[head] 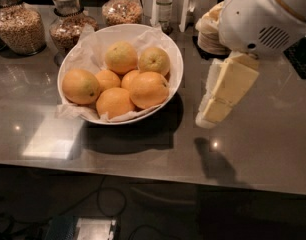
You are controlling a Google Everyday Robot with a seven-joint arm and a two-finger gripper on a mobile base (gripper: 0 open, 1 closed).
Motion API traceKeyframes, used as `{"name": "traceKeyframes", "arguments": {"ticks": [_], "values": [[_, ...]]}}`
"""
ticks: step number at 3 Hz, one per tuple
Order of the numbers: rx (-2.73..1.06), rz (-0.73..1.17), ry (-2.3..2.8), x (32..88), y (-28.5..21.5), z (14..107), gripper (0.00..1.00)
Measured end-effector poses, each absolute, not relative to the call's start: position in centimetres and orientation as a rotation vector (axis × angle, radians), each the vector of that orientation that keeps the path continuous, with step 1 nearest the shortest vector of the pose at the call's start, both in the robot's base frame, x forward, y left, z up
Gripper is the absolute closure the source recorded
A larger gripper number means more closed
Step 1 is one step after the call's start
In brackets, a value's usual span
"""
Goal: Pick orange from white bowl
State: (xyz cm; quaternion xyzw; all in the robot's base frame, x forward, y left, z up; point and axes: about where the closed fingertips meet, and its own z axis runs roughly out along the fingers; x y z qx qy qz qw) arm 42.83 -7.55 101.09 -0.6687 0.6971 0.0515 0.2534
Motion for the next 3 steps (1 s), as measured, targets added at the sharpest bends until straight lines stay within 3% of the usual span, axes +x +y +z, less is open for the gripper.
{"name": "traceKeyframes", "arguments": {"ticks": [3], "values": [[-1.594,0.100,1.984,44.5,0.8,102.1,0.00]]}}
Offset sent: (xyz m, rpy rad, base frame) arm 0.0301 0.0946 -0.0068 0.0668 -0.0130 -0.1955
